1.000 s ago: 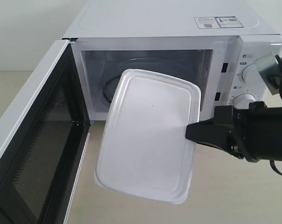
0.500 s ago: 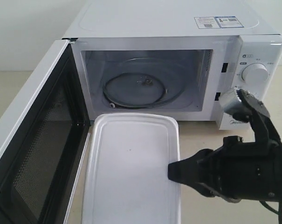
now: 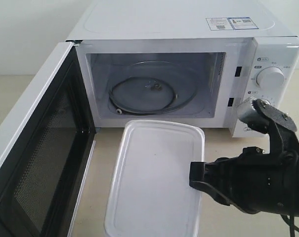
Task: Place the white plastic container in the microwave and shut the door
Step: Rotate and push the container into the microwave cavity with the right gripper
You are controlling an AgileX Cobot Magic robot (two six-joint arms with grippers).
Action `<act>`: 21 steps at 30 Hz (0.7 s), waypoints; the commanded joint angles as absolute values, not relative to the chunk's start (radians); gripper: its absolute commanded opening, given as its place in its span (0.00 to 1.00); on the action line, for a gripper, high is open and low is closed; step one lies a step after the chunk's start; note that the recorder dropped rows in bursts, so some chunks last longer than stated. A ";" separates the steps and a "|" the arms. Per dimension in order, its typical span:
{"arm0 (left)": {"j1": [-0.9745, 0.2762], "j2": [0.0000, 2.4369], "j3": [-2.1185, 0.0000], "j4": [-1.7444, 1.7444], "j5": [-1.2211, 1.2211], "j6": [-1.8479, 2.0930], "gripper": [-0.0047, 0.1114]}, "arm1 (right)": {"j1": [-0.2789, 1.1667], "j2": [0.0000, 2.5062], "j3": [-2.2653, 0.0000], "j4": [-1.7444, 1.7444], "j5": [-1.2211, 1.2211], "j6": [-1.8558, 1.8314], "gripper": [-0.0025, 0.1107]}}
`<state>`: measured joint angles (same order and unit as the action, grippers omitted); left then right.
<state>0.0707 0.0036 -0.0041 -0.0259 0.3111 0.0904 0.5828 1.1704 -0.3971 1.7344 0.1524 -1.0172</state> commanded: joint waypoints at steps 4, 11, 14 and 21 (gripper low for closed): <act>0.076 0.000 0.000 -0.038 0.310 0.082 0.07 | 0.752 1.159 -0.436 1.559 -0.123 -0.610 0.02; 0.076 0.000 0.000 -0.038 0.310 0.082 0.07 | 0.842 1.167 -0.440 0.946 -0.268 0.167 0.02; 0.076 0.000 0.000 -0.038 0.310 0.082 0.07 | 0.850 1.198 -0.438 0.738 -0.325 0.425 0.02; 0.076 0.000 0.000 -0.038 0.310 0.082 0.07 | 0.850 1.298 -0.438 0.573 -0.410 0.655 0.02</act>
